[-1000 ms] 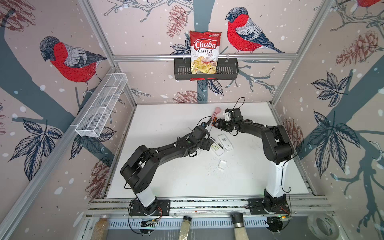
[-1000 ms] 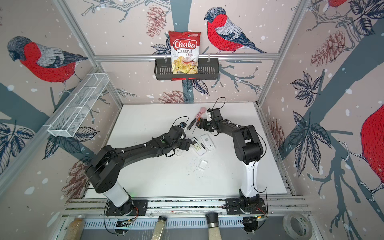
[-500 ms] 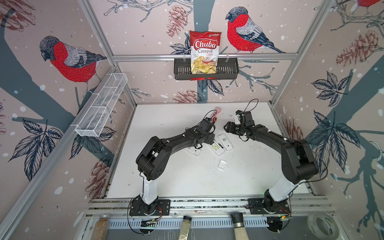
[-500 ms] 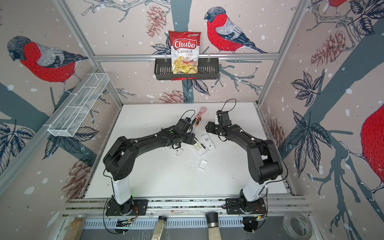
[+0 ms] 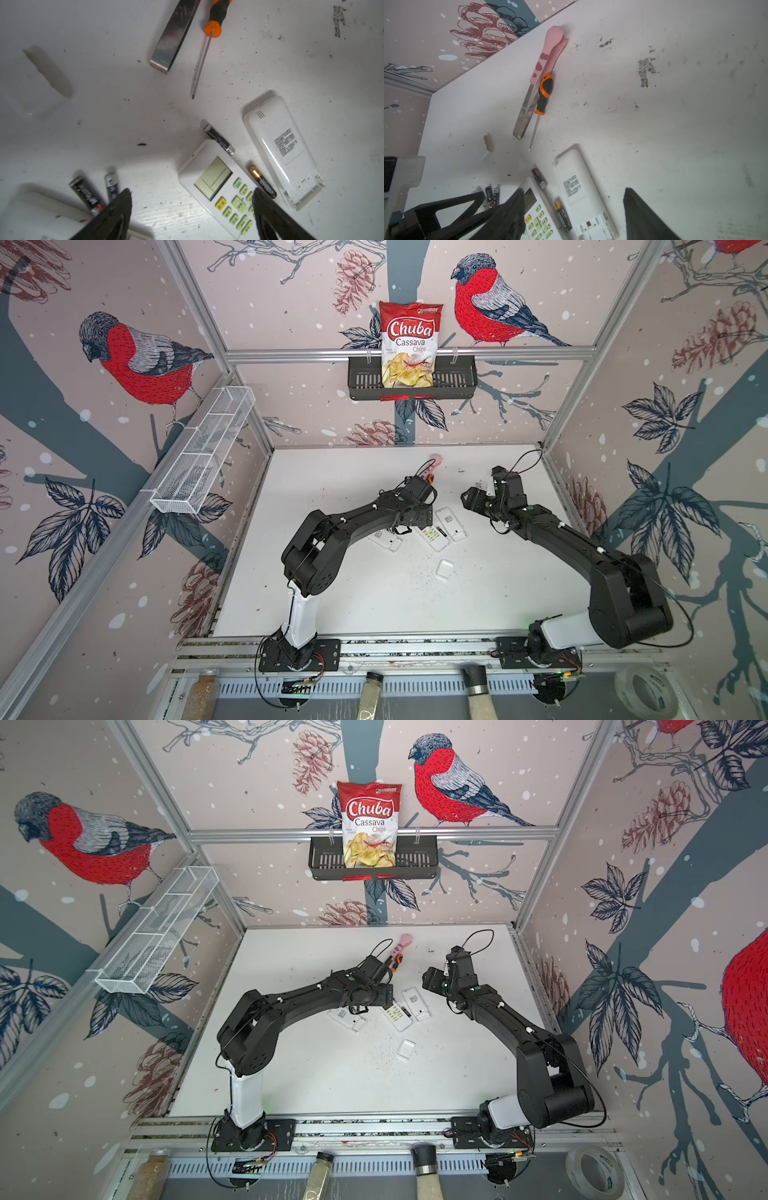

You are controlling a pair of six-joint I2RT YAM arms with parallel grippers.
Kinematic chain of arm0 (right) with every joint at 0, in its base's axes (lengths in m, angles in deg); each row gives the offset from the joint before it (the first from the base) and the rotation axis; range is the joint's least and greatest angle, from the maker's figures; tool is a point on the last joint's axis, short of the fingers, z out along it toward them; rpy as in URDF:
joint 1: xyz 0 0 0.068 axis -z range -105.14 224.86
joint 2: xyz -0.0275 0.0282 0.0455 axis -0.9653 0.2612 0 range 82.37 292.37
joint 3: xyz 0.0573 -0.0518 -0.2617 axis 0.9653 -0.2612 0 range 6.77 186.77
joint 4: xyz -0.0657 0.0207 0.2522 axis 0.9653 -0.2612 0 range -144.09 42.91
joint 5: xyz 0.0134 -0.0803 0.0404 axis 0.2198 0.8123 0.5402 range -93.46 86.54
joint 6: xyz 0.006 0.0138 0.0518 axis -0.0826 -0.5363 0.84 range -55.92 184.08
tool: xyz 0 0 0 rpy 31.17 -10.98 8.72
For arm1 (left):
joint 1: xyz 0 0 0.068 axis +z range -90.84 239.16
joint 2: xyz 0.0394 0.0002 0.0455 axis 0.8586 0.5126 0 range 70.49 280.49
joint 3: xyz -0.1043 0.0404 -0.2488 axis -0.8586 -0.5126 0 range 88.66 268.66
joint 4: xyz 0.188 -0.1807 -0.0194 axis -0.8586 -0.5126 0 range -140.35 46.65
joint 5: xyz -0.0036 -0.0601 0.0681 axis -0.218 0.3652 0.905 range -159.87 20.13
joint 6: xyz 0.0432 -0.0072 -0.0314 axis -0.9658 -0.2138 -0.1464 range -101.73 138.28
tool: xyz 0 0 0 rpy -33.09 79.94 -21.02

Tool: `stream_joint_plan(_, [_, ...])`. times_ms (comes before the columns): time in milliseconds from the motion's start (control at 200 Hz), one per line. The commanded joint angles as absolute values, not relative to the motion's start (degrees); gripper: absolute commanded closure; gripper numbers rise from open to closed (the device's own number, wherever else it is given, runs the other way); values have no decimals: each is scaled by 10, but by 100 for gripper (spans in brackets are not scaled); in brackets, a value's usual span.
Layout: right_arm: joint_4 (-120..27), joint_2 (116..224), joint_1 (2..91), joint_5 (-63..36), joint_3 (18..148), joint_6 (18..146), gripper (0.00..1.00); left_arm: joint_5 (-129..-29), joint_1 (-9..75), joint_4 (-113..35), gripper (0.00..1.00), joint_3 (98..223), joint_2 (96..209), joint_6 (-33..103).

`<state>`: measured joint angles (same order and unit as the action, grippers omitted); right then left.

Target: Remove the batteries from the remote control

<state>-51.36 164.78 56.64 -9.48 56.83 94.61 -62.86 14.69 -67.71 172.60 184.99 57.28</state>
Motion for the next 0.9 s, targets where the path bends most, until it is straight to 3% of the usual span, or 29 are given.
stream_joint_plan(0, [-477,1639,568,-101,555,968,23,-615,130,-711,9,1755,1872,662])
stream_joint_plan(165, [-466,1632,567,-114,543,974,23,-592,120,-741,8,1805,1915,715])
stream_joint_plan(891, [-469,1555,571,-131,526,975,24,-566,125,-835,24,1855,1961,803])
